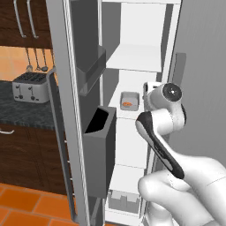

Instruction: Take the meat container that has the shrimp and place it on the second highest rack of the freezer. Then take the vegetable container that has the carrot and corn and place it on the highest rack of the freezer.

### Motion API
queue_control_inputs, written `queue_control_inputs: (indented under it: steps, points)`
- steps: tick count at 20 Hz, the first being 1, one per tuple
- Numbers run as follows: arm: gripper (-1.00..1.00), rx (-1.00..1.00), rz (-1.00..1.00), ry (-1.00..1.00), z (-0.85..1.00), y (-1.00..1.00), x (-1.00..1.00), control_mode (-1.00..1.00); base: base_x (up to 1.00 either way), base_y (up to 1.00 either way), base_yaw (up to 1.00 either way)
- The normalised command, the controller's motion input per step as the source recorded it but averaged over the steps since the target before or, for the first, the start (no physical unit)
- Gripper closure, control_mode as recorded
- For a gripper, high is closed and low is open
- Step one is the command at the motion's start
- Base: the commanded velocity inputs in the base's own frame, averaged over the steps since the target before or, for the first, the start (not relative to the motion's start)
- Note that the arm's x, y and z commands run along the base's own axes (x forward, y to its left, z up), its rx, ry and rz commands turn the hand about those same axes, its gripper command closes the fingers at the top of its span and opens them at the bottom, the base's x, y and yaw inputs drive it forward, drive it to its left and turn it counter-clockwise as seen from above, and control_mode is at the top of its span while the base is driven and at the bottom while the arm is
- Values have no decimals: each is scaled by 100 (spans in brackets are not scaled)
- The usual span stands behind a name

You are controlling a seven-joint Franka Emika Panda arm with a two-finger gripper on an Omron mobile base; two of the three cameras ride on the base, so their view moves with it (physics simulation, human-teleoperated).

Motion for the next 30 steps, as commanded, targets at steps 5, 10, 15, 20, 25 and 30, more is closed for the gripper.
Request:
queue_control_inputs:
  steps: [5,10,15,20,25,30]
  points:
    - [-100,-6,7,1,47,5,-62,-100,0,0,0]
    - [-100,-8,5,3,31,15,-47,-100,0,0,0]
    - [-100,0,2,2,10,-9,-56,-100,0,0,0]
    - [-100,1,0,0,0,-6,-58,-100,0,0,0]
    - [-100,0,0,0,4,0,-11,-100,0,0,0]
    - [-100,0,0,0,0,0,0,-100,0,0,0]
